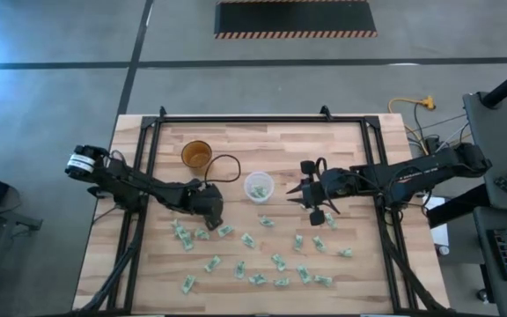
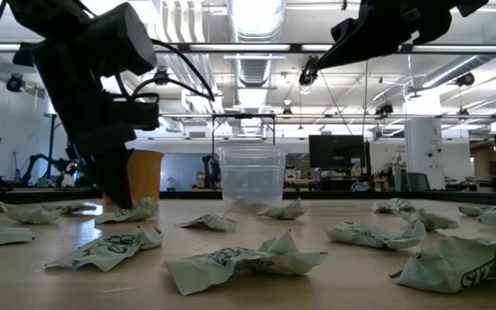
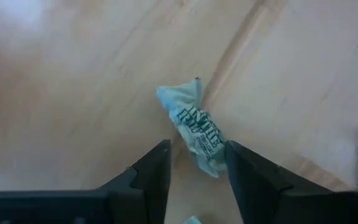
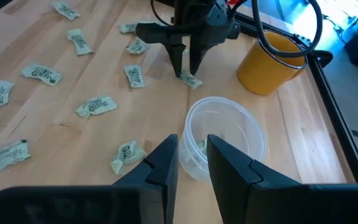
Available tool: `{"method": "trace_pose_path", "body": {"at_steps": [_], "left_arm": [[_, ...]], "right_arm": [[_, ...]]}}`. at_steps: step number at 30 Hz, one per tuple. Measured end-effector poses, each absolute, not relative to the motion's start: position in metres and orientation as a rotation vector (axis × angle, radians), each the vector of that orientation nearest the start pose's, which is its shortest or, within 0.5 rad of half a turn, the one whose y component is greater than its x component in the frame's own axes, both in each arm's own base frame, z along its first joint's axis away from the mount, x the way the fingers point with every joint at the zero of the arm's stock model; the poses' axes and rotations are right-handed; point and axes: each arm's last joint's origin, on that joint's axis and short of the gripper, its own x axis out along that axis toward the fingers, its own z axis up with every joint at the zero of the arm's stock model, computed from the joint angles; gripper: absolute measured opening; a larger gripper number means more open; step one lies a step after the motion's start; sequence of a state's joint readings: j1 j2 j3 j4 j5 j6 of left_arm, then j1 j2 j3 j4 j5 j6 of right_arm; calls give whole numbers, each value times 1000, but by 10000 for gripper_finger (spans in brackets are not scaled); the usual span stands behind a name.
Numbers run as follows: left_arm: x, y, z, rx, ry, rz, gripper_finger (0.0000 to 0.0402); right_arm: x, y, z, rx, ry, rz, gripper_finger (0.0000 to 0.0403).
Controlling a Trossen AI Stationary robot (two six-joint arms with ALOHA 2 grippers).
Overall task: Pick and place Stevia / Truvia into bins
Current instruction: Put the stevia packet into the transparent container
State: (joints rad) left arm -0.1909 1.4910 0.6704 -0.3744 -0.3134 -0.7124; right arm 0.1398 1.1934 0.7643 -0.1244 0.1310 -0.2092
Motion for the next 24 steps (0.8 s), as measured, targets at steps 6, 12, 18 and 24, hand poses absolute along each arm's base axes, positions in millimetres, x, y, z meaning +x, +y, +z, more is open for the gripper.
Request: {"method": "trace_pose_path", "body": {"at_steps": [6,12,18,24], "left_arm": [[242,-39,140,-318,1073,453,37],[244,-39,142,-277,1078,417,7],[256,-43,157,-215,1030,374,7],[271,-48,180,-82,925,396,7]], "right_arm": [[251,31,251,-279,548,66,79],[250,31,250,-281,557,67,70],[249,31,248,-284,581,70,69],[249,31,247,-283,585,70,73]]}}
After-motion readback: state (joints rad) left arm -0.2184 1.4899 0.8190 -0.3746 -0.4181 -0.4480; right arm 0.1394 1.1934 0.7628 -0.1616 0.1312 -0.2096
